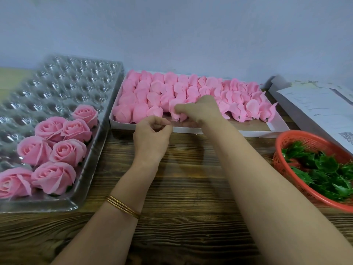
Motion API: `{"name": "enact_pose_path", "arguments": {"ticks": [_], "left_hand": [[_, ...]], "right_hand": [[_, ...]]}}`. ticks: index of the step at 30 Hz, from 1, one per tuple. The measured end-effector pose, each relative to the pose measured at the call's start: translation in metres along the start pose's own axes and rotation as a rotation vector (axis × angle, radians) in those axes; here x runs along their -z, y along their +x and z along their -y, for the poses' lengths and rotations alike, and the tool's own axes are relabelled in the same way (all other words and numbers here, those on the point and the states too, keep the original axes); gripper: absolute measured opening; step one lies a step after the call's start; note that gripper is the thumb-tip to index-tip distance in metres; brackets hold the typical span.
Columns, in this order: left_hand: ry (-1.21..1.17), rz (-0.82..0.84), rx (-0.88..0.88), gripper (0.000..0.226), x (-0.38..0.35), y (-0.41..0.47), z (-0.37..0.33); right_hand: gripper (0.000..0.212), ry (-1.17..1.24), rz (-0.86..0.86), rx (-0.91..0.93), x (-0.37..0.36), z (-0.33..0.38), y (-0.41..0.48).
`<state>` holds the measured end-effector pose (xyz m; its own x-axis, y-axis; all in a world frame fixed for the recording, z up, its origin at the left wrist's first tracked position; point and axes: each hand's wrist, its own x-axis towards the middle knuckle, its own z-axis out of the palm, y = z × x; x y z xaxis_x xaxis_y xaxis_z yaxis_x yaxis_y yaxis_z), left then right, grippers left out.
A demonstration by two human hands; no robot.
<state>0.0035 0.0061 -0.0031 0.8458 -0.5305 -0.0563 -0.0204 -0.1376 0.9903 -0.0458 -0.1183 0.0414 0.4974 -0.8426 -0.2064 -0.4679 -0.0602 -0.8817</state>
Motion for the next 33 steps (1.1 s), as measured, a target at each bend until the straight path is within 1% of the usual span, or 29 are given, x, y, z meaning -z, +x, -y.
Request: {"name": "enact_pose_path", "arguments": {"ticks": [2,5,6,8,9,10,12,14,17,19,21,25,28,30,33], "left_hand": [[-0.046,0.036,0.033,0.012,0.001,-0.001,-0.001],[-0.208,0.106,0.116,0.013,0.003,-0.002,-0.008],[-0.262,0.153,0.149,0.015,0.004,-0.002,-0.010],[-0.351,0.287,0.199,0.021,0.007,-0.003,-0.015],[-0.389,0.360,0.209,0.023,0.007,-0.004,-0.017],[-0.415,0.429,0.207,0.026,0.008,-0.006,-0.018],[-0.434,0.526,0.202,0.032,0.008,-0.009,-0.019],[-0.430,0.584,0.205,0.040,0.009,-0.011,-0.019],[-0.336,0.652,0.153,0.047,0.011,-0.011,-0.014],[-0.218,0.649,0.105,0.055,0.012,-0.011,-0.010],[-0.121,0.624,0.050,0.057,0.010,-0.012,-0.007],[-0.042,0.558,-0.045,0.060,0.006,-0.016,-0.004],[-0.042,0.547,-0.101,0.046,0.003,-0.020,-0.002],[-0.068,0.562,-0.148,0.036,0.001,-0.024,-0.004],[-0.041,0.549,-0.190,0.024,0.000,-0.027,-0.006]], "right_hand": [[0.019,0.037,-0.027,0.046,0.006,0.000,-0.005],[0.014,0.123,-0.025,0.096,0.014,-0.001,-0.017],[0.016,0.162,-0.019,0.107,0.017,-0.003,-0.022],[0.028,0.224,0.003,0.136,0.020,-0.008,-0.031],[0.034,0.228,0.015,0.147,0.022,-0.011,-0.036],[0.035,0.210,0.029,0.160,0.023,-0.015,-0.040],[0.025,0.153,0.075,0.198,0.026,-0.021,-0.050],[0.019,0.116,0.131,0.244,0.029,-0.027,-0.058],[0.017,0.124,0.187,0.290,0.031,-0.034,-0.066],[0.022,0.138,0.193,0.286,0.031,-0.038,-0.070],[0.025,0.166,0.186,0.267,0.030,-0.041,-0.073],[0.029,0.223,0.166,0.228,0.023,-0.048,-0.078],[0.030,0.176,0.123,0.259,0.022,-0.050,-0.080],[0.035,0.142,0.079,0.263,0.022,-0.051,-0.081],[0.042,0.076,0.047,0.265,0.021,-0.053,-0.082]]}}
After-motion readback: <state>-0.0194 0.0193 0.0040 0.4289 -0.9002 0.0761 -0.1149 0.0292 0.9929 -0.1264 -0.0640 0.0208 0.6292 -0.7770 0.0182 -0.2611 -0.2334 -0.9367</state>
